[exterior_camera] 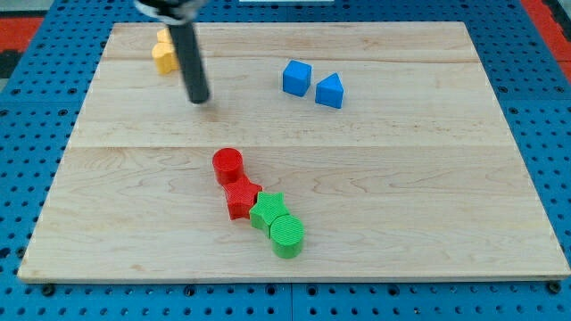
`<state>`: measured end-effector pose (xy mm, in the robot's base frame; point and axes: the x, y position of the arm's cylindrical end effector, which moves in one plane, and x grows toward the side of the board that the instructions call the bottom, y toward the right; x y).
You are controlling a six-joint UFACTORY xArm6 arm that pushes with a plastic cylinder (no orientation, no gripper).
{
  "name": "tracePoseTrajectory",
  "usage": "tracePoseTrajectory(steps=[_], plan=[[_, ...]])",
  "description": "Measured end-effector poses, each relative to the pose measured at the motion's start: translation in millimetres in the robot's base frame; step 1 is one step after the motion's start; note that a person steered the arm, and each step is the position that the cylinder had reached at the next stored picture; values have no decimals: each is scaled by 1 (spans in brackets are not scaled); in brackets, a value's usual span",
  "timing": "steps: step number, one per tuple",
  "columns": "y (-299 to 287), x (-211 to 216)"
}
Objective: Place the red star and red circle diagonal to each other
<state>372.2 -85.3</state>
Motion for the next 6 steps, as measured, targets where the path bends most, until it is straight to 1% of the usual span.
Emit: tracePoseTrajectory(steps=[1,2,3,5,6], plan=[[103,34],[131,99],[34,137],[6,98],[-69,121]])
